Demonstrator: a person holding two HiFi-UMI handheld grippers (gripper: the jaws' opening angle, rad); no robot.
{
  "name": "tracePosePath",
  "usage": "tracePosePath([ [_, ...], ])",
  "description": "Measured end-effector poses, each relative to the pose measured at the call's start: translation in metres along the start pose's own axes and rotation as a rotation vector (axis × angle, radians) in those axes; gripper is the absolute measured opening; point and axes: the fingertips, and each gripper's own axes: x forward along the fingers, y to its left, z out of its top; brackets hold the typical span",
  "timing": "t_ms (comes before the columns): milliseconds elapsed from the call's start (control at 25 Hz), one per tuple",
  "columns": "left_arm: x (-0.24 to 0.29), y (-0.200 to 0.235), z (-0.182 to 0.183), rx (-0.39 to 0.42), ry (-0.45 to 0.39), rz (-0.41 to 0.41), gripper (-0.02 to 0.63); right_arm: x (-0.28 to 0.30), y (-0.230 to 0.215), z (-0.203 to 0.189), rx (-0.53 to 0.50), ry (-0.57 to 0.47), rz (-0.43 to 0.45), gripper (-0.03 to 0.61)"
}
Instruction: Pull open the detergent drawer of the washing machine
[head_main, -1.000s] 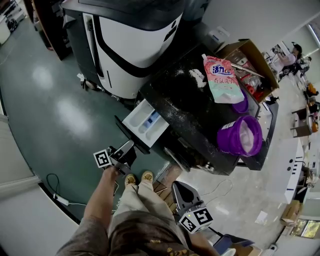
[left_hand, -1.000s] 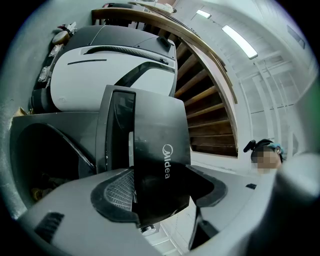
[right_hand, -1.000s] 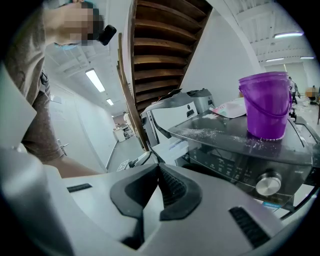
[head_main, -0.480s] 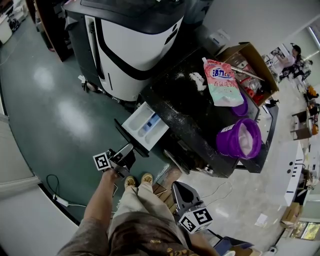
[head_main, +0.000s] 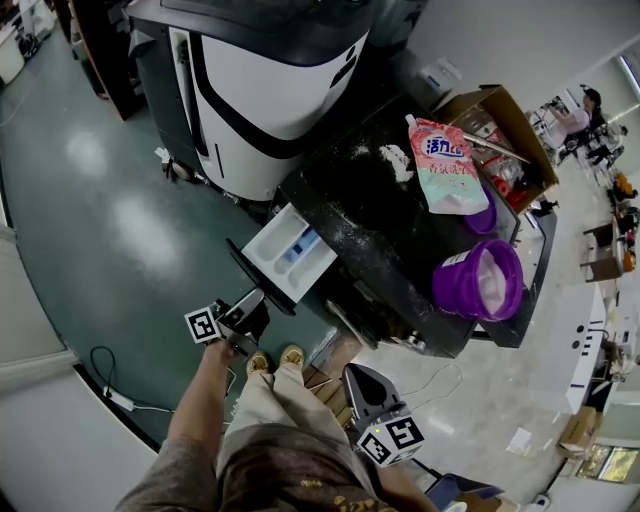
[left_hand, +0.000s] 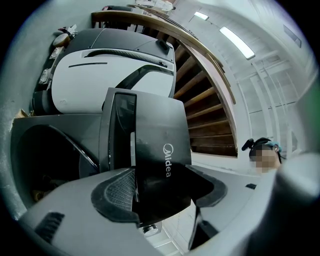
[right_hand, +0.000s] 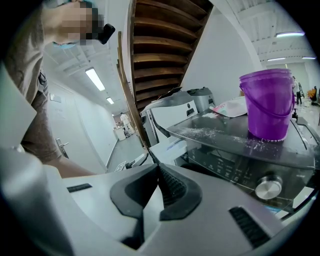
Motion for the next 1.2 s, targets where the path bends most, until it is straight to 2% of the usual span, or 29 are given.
tracePosePath([
  [240, -0.021, 0.004, 0.004, 0.017, -0.038, 0.049, 0.313, 0.004, 0.000, -0.001, -0.007, 0.013, 0.014, 0.002],
  [440, -0.039, -0.014, 0.012, 0.054, -0.062, 0.066, 0.313, 0.013, 0.002, 0.004, -0.019, 0.013, 0.031, 0.002],
  [760, -0.045, -0.076, 0.019, 0.141, -0.094, 0.089, 0.313, 0.026, 0.007, 0.035, -0.049, -0.038, 0.057, 0.003],
  [880, -0.036, -0.105, 0.016, 0.183, -0.076, 0.099, 0.313, 0.027, 0.007, 0.045, -0.049, -0.060, 0.059, 0.002],
  [1040, -0.019, -0.139, 0.011, 0.254, -0.029, 0.151, 0.313, 0.023, 0.007, 0.057, -0.042, -0.095, 0.061, 0.003],
  [1200, -0.004, -0.170, 0.013, 0.325, -0.032, 0.205, 0.308, 0.014, 0.003, 0.068, -0.037, -0.129, 0.053, 0.002],
])
